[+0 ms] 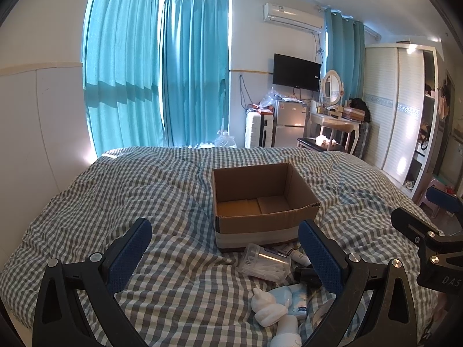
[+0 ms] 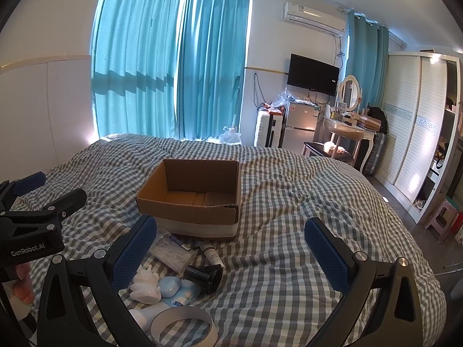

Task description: Organize objects

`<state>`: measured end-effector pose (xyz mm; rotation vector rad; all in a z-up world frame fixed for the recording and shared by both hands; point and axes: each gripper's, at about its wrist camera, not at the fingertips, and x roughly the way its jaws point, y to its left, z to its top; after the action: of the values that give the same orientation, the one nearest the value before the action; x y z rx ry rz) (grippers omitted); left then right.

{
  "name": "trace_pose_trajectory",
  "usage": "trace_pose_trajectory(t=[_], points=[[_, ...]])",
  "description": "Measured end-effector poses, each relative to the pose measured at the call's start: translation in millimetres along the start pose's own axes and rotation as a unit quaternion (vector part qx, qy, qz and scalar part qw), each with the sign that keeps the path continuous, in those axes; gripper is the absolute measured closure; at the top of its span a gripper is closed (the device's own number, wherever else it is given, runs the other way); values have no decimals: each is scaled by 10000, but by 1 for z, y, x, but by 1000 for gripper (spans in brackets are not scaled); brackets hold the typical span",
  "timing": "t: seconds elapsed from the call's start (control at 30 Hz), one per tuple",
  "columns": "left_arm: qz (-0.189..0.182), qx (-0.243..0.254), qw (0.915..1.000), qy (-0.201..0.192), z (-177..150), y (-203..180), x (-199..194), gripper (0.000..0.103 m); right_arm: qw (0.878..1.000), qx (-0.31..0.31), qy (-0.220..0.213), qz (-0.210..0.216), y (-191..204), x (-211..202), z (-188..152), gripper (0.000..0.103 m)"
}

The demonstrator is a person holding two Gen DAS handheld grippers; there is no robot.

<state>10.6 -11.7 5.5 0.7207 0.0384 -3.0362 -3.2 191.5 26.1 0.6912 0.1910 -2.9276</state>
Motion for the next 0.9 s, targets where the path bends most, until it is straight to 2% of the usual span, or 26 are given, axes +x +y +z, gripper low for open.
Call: trace_pose_trajectory(t=[0.23,0.5,0.67,0.9], points=[[27,66,10000,-52,5,-1,-22,0,9997,-51,-240,17,2,-28,10,0],[90,43,9998,196,0,3,-27,0,9995,-130,-245,178,7,-50,6,0],[109,106,9985,519,-18,3,-17,0,9990,-375,51,249,13,-42,-12,0],[66,91,9936,1123,-51,10,12,0,9917,-738,887,561,30,-6,-65,0]])
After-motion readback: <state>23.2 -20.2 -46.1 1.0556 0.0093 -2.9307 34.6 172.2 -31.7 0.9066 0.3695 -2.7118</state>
